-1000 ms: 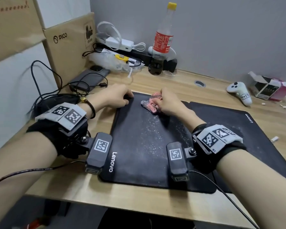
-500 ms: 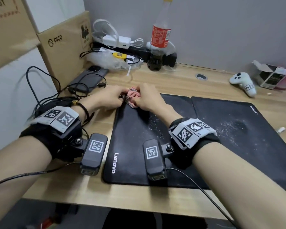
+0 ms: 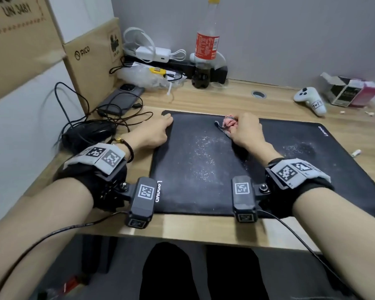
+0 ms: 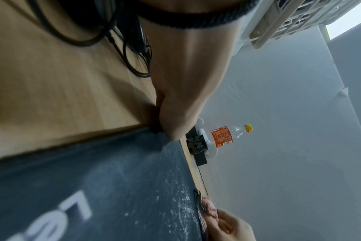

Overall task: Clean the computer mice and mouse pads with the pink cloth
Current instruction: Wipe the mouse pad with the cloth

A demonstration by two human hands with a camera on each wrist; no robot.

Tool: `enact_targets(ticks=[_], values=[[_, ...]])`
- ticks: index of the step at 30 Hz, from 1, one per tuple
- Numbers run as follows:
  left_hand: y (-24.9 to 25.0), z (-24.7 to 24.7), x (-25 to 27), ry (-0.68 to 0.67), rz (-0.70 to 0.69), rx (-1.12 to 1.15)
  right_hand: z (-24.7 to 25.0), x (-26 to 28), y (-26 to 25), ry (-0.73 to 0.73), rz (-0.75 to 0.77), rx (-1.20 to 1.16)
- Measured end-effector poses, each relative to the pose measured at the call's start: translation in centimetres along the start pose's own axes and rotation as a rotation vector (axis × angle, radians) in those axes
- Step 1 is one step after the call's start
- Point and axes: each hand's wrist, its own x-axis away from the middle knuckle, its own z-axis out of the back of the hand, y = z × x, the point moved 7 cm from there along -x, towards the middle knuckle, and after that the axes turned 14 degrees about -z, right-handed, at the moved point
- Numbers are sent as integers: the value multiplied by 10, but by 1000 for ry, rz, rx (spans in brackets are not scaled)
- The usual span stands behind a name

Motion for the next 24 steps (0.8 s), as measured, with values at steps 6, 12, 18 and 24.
enact_targets(ticks=[6, 12, 18, 24], values=[[-4, -3, 10, 83, 76, 34, -24, 59, -68, -116, 275, -6], [-16, -9, 15, 184, 119, 93, -12, 73, -38, -254, 356, -8], [-9, -6, 13, 166, 119, 89, -19, 54, -42, -173, 328, -32], [-14, -7, 12, 90, 64, 118, -31, 9, -62, -91, 254, -43]])
